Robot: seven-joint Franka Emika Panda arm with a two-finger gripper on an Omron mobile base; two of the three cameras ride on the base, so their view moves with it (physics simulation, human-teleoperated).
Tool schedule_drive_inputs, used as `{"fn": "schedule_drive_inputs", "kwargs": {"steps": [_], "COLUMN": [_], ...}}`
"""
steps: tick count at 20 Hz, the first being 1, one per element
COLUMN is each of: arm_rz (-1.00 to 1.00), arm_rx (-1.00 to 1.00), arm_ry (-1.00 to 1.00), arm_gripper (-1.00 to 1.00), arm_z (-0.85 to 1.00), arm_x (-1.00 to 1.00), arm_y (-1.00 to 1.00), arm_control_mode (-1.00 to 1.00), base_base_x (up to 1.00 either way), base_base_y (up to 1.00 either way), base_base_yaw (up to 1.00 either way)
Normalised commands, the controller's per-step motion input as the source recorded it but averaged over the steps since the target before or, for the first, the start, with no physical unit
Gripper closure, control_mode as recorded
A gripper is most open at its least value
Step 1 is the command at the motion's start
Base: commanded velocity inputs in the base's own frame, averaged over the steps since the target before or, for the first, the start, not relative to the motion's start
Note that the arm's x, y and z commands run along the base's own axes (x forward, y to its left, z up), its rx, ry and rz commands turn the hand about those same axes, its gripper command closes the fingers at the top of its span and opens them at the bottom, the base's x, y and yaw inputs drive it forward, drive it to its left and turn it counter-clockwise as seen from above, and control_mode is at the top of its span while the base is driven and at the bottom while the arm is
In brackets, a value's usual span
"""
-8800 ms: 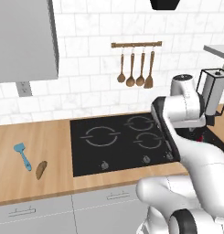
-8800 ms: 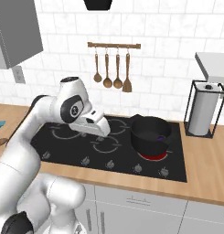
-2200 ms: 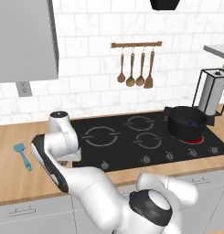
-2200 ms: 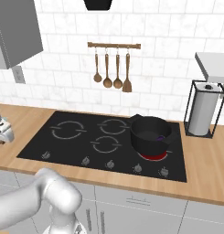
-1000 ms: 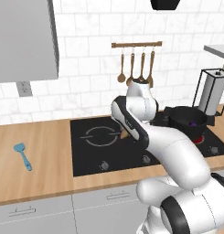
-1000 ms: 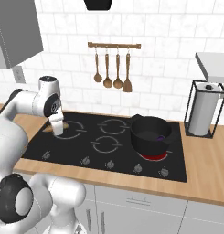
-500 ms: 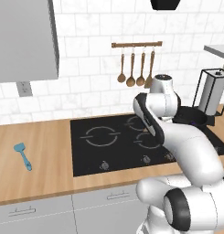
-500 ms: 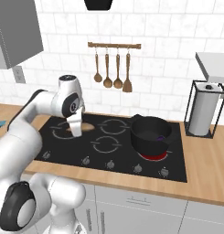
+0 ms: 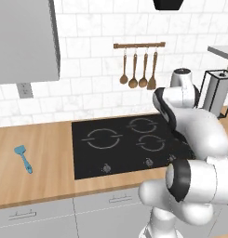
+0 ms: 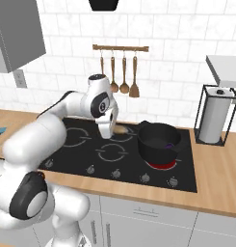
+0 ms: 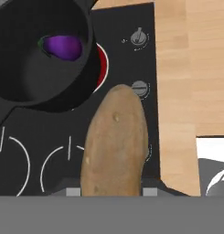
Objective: Put the eggplant and sweet potato in the pot. Retrieve the spatula and lightly stir the vegetables in the pot.
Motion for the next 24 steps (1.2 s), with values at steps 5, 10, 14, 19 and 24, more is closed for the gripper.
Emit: {"fn": "schedule_drive_inputs", "kwargs": {"steps": [5,10,14,19,24], "arm_rz": [-0.08,0.0,0.04,0.1,0.07], "arm_rx": [-0.01,0.01,0.05,0.06,0.05], "arm_ry": [0.0,0.0,0.0,0.0,0.0], "arm_gripper": [1.0,1.0,1.0,1.0,1.0], "arm_z": [0.0,-0.01,-0.22,-0.39,-0.44], "arm_x": [0.27,0.32,0.35,0.42,0.11], "arm_y": [-0.99,-0.87,-0.48,-0.19,-0.21], "arm_control_mode": [-1.0,-1.0,-1.0,-1.0,-1.0], "base_base_x": [0.0,0.0,0.0,0.0,0.0], "base_base_y": [0.0,0.0,0.0,0.0,0.0], "base_base_yaw": [0.0,0.0,0.0,0.0,0.0]}}
